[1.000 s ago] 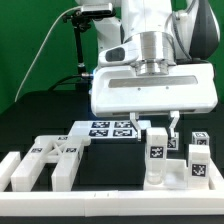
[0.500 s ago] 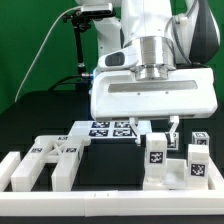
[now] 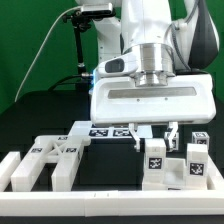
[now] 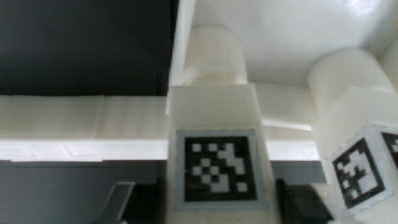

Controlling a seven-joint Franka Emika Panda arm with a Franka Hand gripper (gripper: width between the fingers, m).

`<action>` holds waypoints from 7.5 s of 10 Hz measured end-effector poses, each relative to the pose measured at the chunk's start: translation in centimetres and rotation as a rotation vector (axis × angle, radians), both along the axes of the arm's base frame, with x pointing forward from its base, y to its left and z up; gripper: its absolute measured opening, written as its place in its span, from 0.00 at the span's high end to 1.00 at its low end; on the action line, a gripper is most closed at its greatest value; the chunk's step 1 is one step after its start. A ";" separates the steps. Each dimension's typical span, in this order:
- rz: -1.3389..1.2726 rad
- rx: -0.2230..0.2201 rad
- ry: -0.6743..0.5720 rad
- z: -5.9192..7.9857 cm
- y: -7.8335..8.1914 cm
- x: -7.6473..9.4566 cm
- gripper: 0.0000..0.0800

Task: Assemble chair

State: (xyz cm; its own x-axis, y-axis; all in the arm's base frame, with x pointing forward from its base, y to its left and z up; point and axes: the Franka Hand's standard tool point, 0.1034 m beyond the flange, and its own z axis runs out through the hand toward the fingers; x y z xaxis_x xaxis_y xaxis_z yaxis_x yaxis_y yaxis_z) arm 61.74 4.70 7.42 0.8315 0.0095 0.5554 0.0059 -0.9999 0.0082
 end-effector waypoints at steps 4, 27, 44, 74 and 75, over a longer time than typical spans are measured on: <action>0.000 0.000 0.002 0.0 0.0 0.0 0.23; -0.475 0.289 0.553 -1.1 0.7 0.9 0.65; -0.376 0.282 0.490 0.6 0.9 2.3 0.19; -0.298 0.211 0.480 -0.3 0.0 2.5 0.64; -0.352 0.231 0.481 -0.3 0.0 2.5 0.64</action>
Offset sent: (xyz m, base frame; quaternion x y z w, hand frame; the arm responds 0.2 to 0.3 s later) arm 0.0000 0.0000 0.0000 0.0000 0.0000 0.0000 1.0000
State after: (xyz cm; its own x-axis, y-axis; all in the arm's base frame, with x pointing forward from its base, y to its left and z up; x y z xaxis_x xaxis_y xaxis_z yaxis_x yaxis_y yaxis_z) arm 64.28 4.72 7.12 0.9197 -0.3855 0.0746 -0.3744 -0.9182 -0.1297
